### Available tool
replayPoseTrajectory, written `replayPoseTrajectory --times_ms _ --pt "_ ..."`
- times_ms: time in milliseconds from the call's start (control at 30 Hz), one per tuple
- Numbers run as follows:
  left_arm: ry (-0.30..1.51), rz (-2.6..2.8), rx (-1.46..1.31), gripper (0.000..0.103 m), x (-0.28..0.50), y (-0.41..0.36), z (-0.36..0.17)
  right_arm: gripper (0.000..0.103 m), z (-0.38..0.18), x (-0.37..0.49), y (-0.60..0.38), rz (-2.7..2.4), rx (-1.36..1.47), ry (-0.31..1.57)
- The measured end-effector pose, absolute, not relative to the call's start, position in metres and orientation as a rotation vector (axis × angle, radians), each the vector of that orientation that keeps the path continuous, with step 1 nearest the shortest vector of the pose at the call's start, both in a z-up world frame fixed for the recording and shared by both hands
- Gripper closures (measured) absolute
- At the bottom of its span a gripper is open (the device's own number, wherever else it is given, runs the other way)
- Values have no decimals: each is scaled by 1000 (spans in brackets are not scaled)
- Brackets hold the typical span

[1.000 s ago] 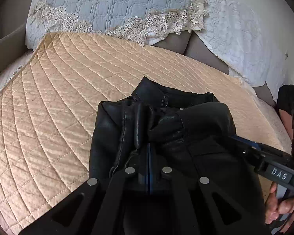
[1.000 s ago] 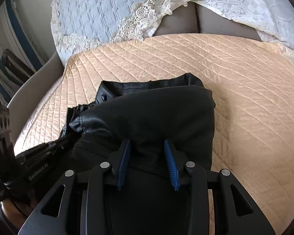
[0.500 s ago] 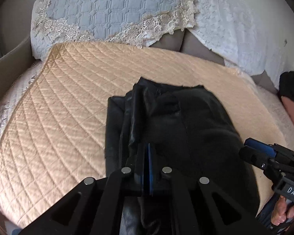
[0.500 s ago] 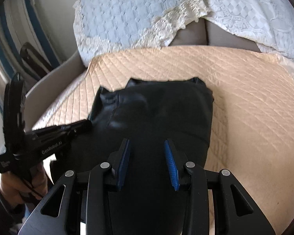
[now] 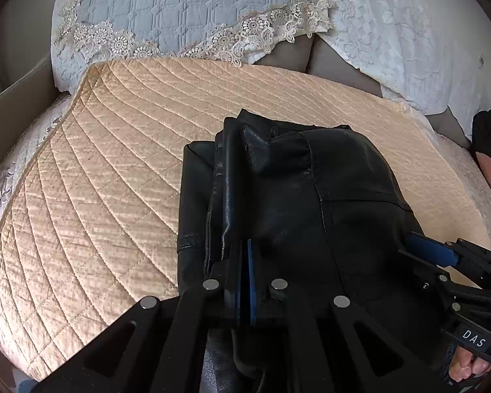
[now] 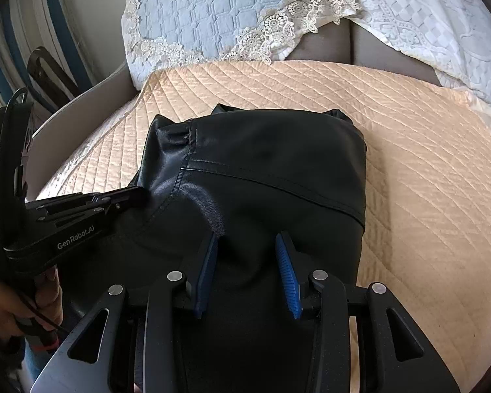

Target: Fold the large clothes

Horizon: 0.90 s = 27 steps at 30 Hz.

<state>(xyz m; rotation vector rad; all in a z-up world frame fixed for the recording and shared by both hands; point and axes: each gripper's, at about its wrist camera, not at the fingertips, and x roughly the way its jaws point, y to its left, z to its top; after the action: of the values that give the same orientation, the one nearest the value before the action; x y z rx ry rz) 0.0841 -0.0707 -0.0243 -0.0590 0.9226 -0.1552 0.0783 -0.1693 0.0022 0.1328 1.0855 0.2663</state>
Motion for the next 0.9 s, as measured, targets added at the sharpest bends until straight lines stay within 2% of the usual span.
replayPoseTrajectory --times_ms 367,567,767,900 --pt "928 -162 -65 99 80 -69 -16 63 17 74 -173 278 137 1085" --pt "892 -200 -79 99 34 -62 8 63 36 41 -174 324 162 1066" --pt "965 -152 -56 97 18 -54 -21 63 14 38 -174 327 200 1106" --pt "969 -143 -69 97 21 -55 -20 63 11 42 -170 311 182 1117"
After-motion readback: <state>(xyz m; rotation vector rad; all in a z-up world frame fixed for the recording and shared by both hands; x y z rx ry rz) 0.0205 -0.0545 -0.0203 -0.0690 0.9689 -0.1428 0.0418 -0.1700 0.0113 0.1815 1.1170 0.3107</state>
